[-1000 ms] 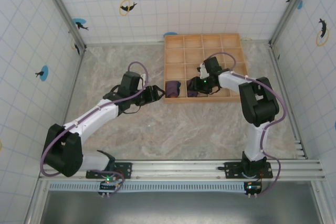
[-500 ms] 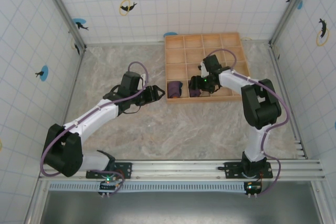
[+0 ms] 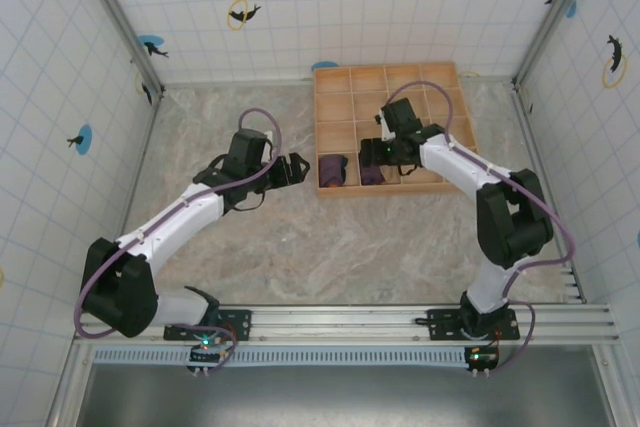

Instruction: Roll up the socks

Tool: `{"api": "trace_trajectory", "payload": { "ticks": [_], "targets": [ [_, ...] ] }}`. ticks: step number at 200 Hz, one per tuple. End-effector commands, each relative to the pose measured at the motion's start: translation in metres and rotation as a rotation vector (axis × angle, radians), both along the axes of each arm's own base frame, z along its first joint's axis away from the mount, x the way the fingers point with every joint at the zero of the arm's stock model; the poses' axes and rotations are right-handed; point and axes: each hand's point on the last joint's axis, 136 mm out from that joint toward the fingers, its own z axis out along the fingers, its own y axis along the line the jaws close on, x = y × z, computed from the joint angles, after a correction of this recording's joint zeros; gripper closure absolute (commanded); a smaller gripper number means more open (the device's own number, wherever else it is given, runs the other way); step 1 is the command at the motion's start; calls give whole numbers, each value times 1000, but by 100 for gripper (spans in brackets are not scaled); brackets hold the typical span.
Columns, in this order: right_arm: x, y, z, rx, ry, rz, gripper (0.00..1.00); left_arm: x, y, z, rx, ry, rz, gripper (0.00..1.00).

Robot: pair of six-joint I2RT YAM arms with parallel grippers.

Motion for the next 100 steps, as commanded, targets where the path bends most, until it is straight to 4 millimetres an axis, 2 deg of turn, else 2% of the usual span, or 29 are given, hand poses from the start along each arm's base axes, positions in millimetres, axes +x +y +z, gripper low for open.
{"api": "trace_trajectory", "payload": {
  "ticks": [1,32,60,64,100],
  "targets": [
    [5,-8,34,-20,-92,-17,7,8,22,8,106,-48,43,3],
    [1,-15,51,-19,-161,-13,6,19,40,17,164,-150,90,3],
    [-4,-37,53,-54,-222,-51,3,27,63,19,222,-297,136,3],
    [-5,-42,52,-63,-229,-64,3,32,77,17,226,-295,164,3],
    [-22,-84,34,-66,-341,-151,0,38,133,-13,329,-329,217,3]
  ]
}}
